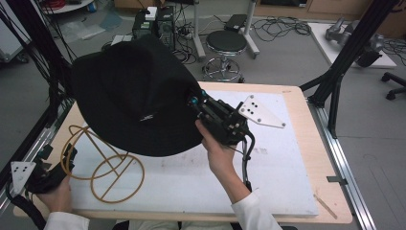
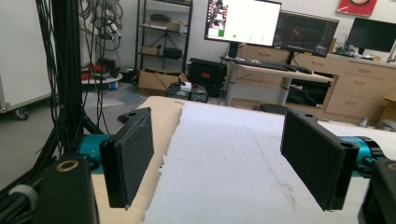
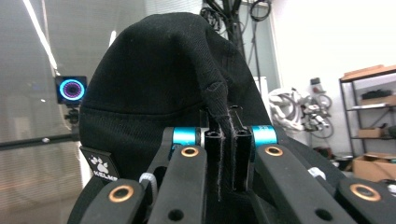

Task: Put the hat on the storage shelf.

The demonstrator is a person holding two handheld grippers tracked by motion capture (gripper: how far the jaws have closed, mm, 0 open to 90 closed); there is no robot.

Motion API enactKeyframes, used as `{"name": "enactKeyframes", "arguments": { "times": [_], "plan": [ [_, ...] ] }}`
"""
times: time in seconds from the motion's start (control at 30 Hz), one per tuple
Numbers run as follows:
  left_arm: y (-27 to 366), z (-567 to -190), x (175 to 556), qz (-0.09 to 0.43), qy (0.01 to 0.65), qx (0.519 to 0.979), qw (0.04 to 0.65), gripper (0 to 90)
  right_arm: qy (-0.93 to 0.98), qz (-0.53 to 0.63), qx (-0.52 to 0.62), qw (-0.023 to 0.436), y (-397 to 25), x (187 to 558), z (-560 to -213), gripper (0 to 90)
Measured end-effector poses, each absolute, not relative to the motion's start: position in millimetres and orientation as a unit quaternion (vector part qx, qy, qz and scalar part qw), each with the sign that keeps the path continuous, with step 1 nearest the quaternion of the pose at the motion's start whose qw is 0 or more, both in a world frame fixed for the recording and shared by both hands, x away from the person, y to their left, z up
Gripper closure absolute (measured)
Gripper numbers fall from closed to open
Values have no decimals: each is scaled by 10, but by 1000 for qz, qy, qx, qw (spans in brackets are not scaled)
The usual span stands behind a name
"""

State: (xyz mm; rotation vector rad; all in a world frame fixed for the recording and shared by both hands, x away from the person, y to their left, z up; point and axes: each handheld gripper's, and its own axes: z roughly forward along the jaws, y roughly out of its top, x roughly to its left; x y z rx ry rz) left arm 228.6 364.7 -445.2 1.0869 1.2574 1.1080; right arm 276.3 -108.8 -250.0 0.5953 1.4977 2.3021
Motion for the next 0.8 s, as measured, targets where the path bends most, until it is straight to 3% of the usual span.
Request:
{"name": "enactKeyframes", "arguments": {
  "times": [0.8],
  "plan": [
    [3654,-4454,2290,467,529,453,545,257,560,797,202,105,-348,2655,-2457,878]
  ]
}}
